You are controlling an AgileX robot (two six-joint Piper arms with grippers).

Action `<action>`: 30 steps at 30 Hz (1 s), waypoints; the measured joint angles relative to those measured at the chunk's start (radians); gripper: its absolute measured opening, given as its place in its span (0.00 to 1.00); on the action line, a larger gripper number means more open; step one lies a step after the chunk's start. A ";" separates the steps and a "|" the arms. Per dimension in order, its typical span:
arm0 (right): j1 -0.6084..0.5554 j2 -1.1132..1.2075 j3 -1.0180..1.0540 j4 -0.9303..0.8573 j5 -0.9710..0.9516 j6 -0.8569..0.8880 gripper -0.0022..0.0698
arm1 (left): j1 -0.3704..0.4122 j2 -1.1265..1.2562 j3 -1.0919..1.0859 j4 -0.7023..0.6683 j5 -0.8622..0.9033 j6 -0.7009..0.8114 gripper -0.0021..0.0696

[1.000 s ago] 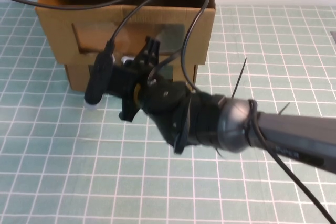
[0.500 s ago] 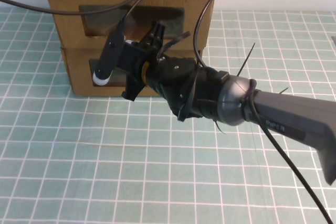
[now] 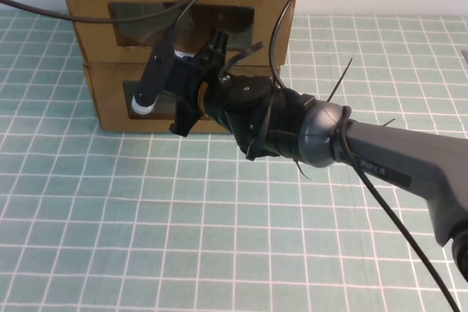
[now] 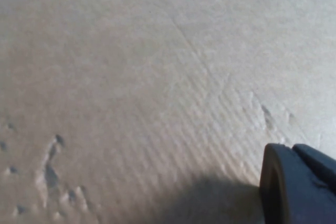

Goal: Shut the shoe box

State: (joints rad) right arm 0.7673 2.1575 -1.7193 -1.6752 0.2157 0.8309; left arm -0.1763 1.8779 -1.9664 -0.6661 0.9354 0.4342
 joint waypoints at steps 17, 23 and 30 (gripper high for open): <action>-0.017 -0.232 0.132 0.348 -0.176 0.063 0.01 | 0.000 0.000 0.002 0.003 -0.014 0.038 0.02; -0.017 -0.346 0.255 0.399 -0.151 0.063 0.01 | 0.000 0.000 0.002 0.003 -0.015 0.044 0.02; -0.013 -0.487 0.326 0.528 0.027 -0.020 0.01 | 0.000 -0.017 0.006 0.037 -0.015 0.051 0.02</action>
State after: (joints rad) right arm 0.7542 1.6705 -1.3938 -1.1471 0.2432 0.8111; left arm -0.1763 1.8609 -1.9606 -0.6288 0.9200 0.4849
